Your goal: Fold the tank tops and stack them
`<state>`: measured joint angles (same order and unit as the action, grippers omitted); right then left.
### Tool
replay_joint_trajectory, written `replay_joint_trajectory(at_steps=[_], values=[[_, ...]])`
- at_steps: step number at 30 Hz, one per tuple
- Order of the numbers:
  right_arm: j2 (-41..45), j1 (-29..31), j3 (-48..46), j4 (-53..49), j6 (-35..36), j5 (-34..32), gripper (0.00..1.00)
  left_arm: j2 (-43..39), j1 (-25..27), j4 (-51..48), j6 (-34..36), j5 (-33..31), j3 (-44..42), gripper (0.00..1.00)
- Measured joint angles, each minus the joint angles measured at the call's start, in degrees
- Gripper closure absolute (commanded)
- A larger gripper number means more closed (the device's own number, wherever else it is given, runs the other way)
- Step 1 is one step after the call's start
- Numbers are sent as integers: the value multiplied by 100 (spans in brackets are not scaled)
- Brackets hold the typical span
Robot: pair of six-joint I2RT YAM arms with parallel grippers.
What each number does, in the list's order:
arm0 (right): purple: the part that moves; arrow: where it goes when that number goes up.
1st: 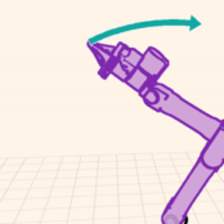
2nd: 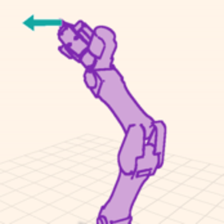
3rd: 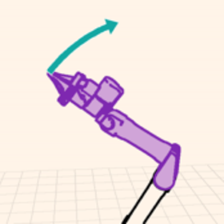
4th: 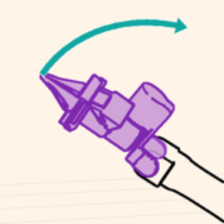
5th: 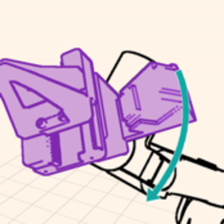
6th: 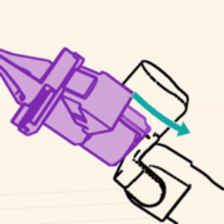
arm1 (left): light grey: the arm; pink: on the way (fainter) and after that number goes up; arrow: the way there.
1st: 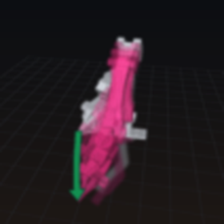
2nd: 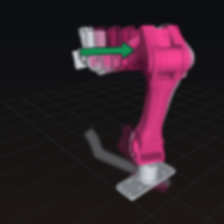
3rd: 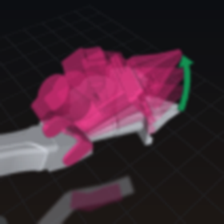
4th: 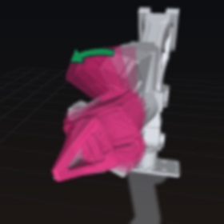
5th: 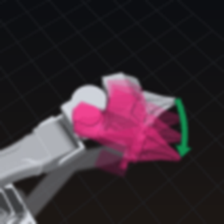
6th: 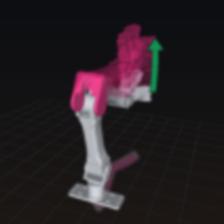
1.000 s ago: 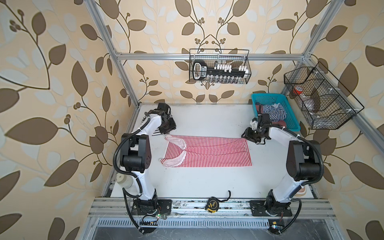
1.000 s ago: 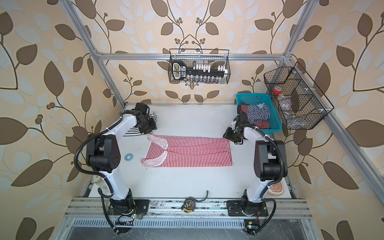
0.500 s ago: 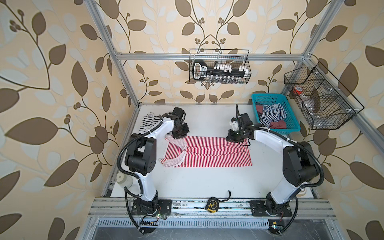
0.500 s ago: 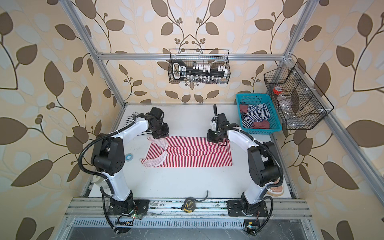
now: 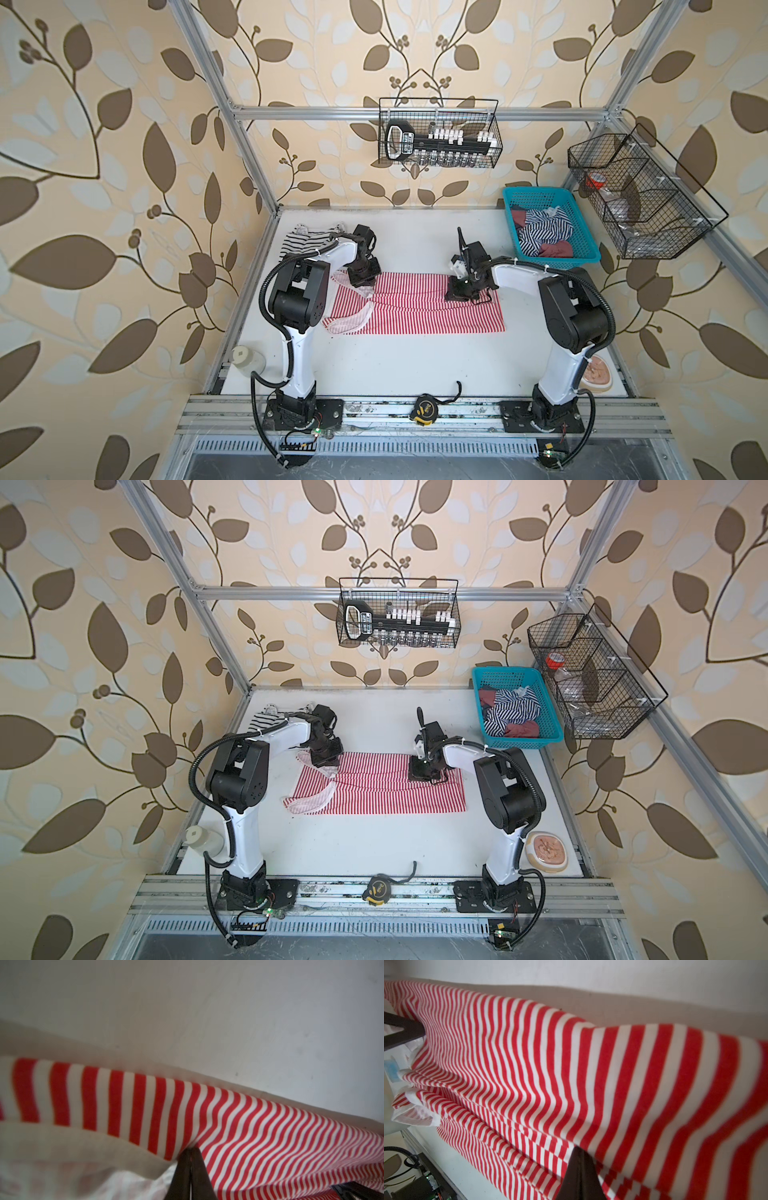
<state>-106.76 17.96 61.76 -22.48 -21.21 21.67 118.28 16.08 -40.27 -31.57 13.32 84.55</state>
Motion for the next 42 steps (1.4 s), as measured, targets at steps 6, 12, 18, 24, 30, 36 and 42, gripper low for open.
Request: replay_joint_trajectory(at_steps=[6, 12, 18, 24, 30, 36, 42], values=[[380, -229, -601, 339, 35, 105, 99, 520, 92, -240, 4, 114, 789, 95], [719, -109, -1003, 455, 17, -50, 99, 1384, 240, -610, 55, 190, 2214, 95], [1005, 251, -1281, 463, -210, -323, 91, 2258, 319, -981, 127, 284, 3738, 98], [1255, 597, -1561, 625, -688, -457, 87, 2942, 389, -1119, 92, 308, 4931, 100], [1318, 1054, -1670, 800, -1167, -542, 85, 3394, 385, -728, -79, 437, 5595, 100], [1276, 1475, -1676, 979, -1563, -542, 83, 3611, 382, 79, -514, 833, 5689, 100], [1213, 1657, -1526, 890, -1770, -549, 78, 3908, 400, 817, -909, 1235, 5936, 98]])
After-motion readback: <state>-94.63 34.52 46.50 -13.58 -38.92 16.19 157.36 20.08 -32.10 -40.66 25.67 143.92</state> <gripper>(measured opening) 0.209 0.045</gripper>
